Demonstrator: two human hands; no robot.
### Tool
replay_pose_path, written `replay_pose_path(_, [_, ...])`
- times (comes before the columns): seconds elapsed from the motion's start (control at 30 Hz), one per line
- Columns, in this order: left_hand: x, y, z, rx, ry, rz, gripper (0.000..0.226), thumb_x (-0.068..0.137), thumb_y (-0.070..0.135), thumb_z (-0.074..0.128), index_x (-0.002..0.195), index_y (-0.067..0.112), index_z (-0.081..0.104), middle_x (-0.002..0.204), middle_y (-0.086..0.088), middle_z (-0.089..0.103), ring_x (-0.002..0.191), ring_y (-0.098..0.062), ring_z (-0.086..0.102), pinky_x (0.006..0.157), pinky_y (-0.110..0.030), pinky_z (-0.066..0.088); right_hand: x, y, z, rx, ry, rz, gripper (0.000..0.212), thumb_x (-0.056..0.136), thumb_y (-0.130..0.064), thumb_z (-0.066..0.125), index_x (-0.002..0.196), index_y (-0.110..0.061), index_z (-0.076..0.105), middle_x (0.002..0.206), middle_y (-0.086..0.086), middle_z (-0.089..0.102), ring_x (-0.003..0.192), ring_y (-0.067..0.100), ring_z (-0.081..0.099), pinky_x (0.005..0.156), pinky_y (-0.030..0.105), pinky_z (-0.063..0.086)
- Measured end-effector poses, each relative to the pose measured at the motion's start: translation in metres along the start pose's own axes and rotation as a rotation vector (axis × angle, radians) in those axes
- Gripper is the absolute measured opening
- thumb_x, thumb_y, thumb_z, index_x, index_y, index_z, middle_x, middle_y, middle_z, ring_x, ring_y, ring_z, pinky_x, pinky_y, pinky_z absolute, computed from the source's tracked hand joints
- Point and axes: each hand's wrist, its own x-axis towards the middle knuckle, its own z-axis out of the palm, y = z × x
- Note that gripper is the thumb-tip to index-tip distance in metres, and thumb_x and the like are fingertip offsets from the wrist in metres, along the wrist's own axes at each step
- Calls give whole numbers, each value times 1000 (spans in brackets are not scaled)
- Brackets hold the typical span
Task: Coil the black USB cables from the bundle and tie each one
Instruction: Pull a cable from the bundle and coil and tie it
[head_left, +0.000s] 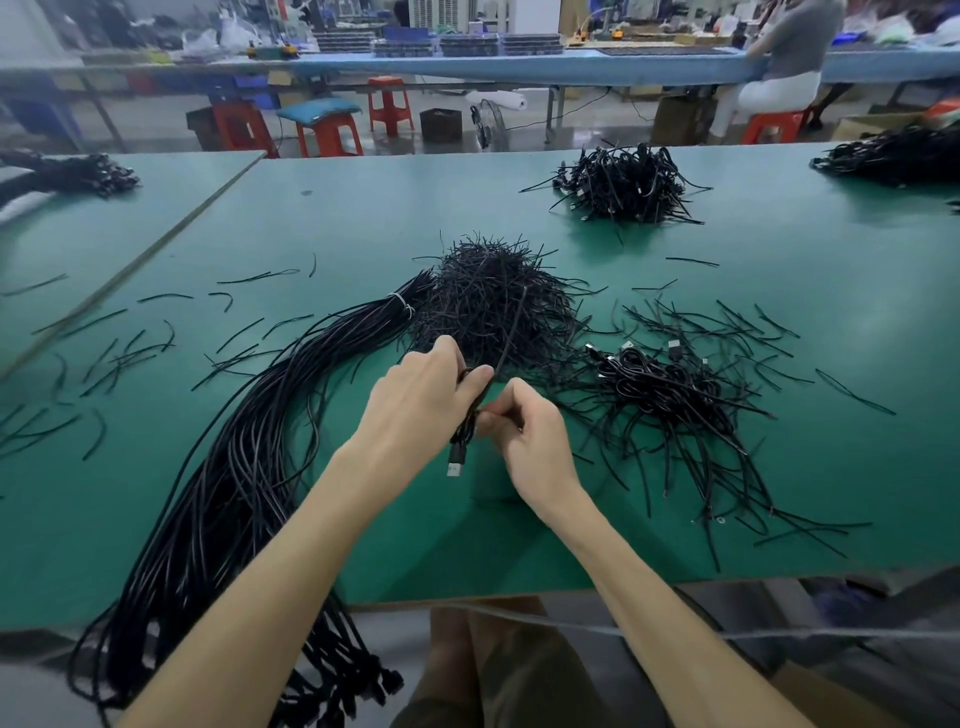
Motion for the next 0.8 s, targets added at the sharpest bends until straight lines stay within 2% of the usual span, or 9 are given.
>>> replay_pose_path(0.1, [5, -4, 1, -125, -76, -64, 38, 98, 57, 54, 101, 20, 54, 89, -4, 64, 80, -28, 64, 71, -41, 51, 0, -1, 0, -1, -5, -9, 32, 89, 13, 56, 73, -15, 54, 68, -9, 64, 67, 5, 55, 69, 29, 47])
replay_pose_path(0.2, [9, -8, 8, -193, -91, -89, 31, 99, 51, 57, 96, 20, 58, 84, 1, 63, 80, -20, 61, 63, -33, 44, -1, -1, 1, -5, -30, -8, 34, 88, 14, 54, 73, -16, 52, 69, -9, 65, 68, 3, 57, 69, 22, 47])
replay_pose_path(0.27, [10, -11, 12, -241, -104, -107, 26, 100, 44, 57, 97, 19, 59, 81, 1, 64, 75, -18, 59, 59, -28, 41, -2, -1, 1, -6, -34, -14, 35, 86, 18, 50, 74, -15, 51, 69, -9, 66, 69, 2, 61, 68, 17, 46])
replay_pose_path(0.33, [11, -15, 14, -382, -154, -169, 19, 101, 33, 57, 104, 14, 59, 78, -5, 68, 65, -20, 60, 59, -30, 46, -2, -3, 1, -4, -39, -25, 37, 85, 20, 48, 74, -15, 50, 67, -11, 64, 68, 0, 62, 66, 12, 44])
replay_pose_path(0.43, [8, -21, 15, -646, -202, -271, 10, 100, 16, 57, 106, 8, 60, 56, -4, 61, 39, -14, 48, 44, -25, 45, -3, -4, 3, -25, -36, -58, 41, 88, 17, 54, 72, -20, 49, 64, -19, 57, 61, -1, 50, 62, 11, 38])
replay_pose_path(0.53, [2, -23, 13, -781, -217, -307, 11, 100, 9, 52, 107, 10, 61, 47, 3, 57, 37, -13, 47, 41, -24, 44, -4, -8, 4, -20, 1, -100, 46, 84, 20, 52, 71, -23, 46, 64, -21, 55, 61, -2, 48, 62, 8, 37])
replay_pose_path(0.67, [-10, -20, 9, -835, -155, -103, 31, 103, 5, 45, 115, 22, 68, 53, -1, 58, 43, -19, 52, 48, -26, 47, -5, -9, 2, 54, 39, -89, 38, 84, 21, 50, 71, -15, 46, 64, -18, 55, 62, -2, 47, 66, 12, 39])
replay_pose_path(0.73, [-14, -18, 6, -823, -141, 3, 34, 106, 6, 41, 111, 20, 71, 55, -5, 61, 43, -24, 56, 50, -26, 50, -5, -8, -1, 84, 52, -62, 35, 85, 18, 50, 72, -14, 47, 66, -16, 53, 65, 0, 43, 67, 21, 39])
replay_pose_path(0.8, [-14, -17, 4, -806, -177, 10, 31, 108, 9, 40, 110, 18, 70, 62, -6, 68, 46, -28, 61, 53, -29, 53, -3, -5, -3, 109, 95, -37, 33, 86, 17, 50, 73, -14, 50, 68, -13, 55, 67, 6, 46, 65, 21, 40])
